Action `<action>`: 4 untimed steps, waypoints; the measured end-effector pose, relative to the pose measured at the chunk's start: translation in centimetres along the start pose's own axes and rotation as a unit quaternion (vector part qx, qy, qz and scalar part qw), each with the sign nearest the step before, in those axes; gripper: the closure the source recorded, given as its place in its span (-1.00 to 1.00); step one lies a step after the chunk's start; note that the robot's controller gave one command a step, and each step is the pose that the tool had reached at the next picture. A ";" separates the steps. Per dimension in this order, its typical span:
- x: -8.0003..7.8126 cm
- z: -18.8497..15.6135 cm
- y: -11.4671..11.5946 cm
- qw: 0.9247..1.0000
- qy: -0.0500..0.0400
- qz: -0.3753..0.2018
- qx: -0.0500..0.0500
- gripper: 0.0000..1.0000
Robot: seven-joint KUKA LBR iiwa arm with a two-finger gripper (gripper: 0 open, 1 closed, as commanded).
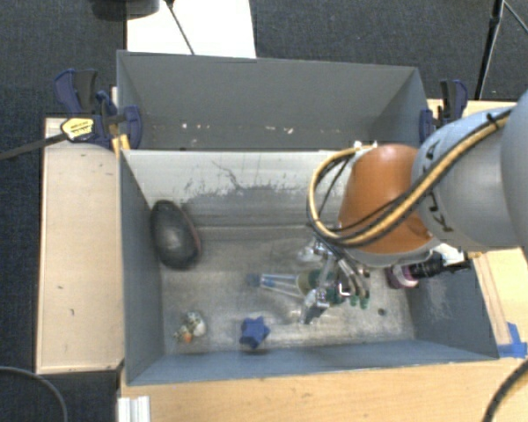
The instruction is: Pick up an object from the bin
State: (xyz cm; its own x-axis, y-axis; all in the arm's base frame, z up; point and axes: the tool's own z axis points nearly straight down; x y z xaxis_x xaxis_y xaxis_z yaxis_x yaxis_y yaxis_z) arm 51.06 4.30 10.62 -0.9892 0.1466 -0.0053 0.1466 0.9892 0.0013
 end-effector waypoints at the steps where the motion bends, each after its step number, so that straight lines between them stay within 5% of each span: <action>1: -1.0 3.3 1.1 0.994 0.002 0.107 0.000 -1.00; 2: -1.1 3.1 1.1 0.994 0.000 0.106 0.000 -1.00; 3: -1.4 2.9 1.3 0.994 -0.004 0.105 -0.002 1.00; 4: -1.7 -7.7 1.3 0.995 -0.002 0.103 -0.001 1.00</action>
Offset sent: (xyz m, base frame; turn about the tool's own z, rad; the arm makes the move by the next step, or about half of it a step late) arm 0.0099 0.0097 -0.0362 0.2167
